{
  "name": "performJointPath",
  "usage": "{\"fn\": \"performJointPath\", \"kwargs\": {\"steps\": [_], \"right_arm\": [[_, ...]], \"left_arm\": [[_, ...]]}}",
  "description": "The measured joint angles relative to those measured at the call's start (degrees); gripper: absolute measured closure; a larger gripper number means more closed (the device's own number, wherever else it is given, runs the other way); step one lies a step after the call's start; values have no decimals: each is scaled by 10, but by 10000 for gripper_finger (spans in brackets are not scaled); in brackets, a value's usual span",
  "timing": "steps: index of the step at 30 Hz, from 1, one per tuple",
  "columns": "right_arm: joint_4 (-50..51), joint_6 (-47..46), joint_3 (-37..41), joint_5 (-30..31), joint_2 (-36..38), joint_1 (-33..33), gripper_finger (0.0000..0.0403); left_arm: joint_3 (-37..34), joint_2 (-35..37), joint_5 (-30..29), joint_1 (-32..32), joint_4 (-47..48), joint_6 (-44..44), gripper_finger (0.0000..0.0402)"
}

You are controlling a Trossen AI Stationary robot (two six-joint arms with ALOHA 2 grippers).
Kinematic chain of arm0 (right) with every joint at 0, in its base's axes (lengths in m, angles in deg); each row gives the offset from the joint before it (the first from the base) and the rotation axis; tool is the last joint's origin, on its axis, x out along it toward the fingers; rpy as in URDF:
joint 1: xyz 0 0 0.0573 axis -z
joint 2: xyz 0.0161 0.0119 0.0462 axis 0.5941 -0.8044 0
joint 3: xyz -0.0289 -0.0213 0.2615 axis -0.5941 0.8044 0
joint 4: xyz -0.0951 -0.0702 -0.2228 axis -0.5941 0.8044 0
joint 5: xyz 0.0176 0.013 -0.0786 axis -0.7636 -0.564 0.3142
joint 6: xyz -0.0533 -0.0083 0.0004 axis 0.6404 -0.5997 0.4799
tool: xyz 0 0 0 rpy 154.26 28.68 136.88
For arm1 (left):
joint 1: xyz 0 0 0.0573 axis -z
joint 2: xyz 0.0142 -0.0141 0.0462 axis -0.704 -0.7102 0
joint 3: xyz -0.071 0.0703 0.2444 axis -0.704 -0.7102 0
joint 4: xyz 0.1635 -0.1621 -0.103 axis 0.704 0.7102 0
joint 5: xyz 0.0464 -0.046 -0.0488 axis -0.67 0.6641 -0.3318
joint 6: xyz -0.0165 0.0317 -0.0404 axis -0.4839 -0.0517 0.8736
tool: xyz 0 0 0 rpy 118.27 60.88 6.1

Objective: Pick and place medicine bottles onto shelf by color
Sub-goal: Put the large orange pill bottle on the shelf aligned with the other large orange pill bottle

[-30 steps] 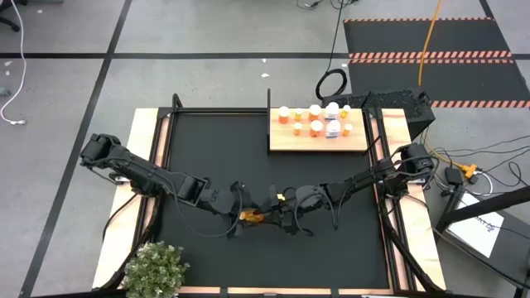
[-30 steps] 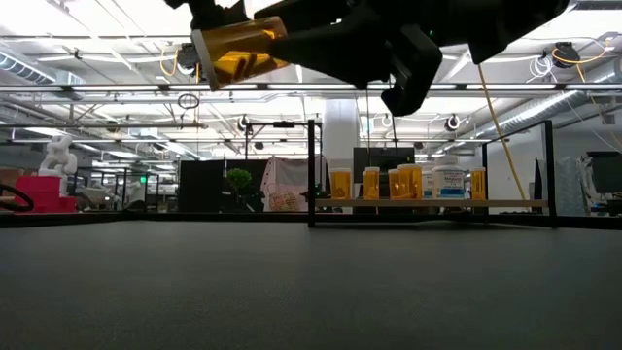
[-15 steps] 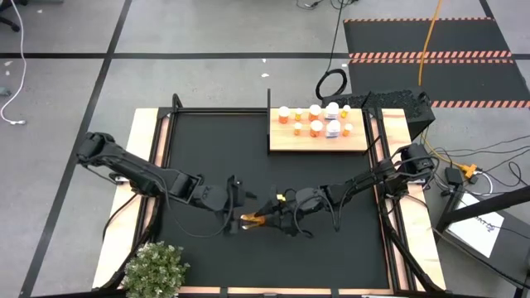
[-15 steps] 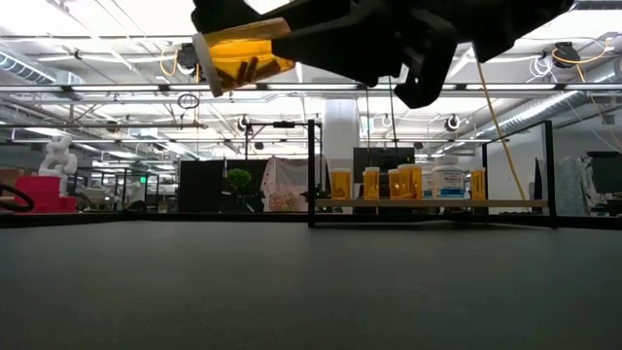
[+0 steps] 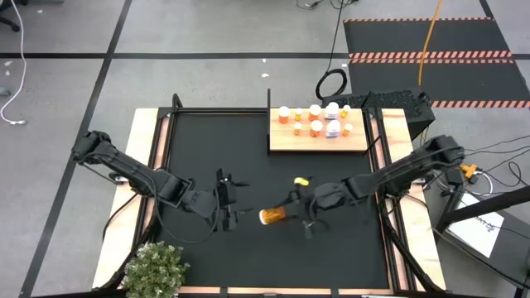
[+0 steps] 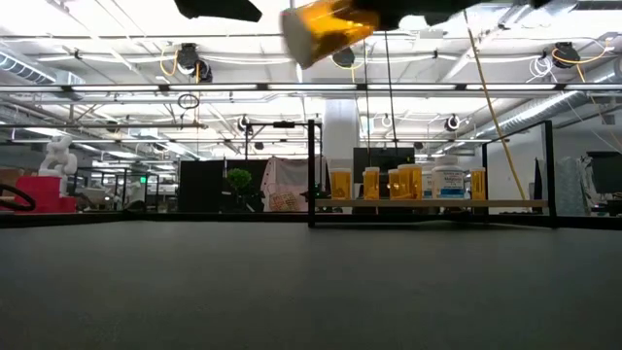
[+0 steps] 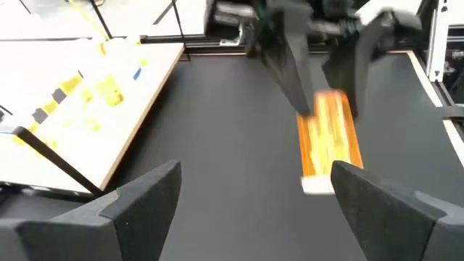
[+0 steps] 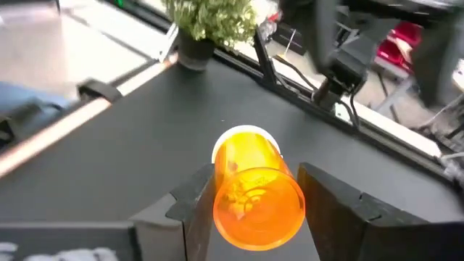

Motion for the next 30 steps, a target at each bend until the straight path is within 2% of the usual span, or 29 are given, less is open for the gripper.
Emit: {"fn": "performJointPath", "kwargs": {"steps": [2, 5, 9, 17, 22, 26, 28, 30], "right_arm": [[-6, -34, 36, -14, 40, 0, 229], [-71, -66, 109, -27, 94, 0, 229], [-200, -75, 208, 3, 155, 0, 229], [-369, -110, 335, 4, 221, 0, 229], [-463, -130, 376, 2, 227, 0, 229], [-497, -131, 379, 1, 227, 0, 229], [-516, -131, 375, 1, 226, 0, 229], [-548, -130, 373, 0, 227, 0, 229]], "left_arm": [[0, -10, -8, 0, -5, 3, 54], [0, -25, -20, -4, -26, -4, 62], [0, -49, -20, -18, -77, -43, 70], [0, -97, -18, -51, -172, -116, 76], [0, -115, -13, -62, -174, -115, 80], [-1, -143, -8, -62, -145, -97, 80], [-1, -164, -8, -62, -181, -91, 80], [-1, -186, 0, -62, -258, -109, 80]]}}
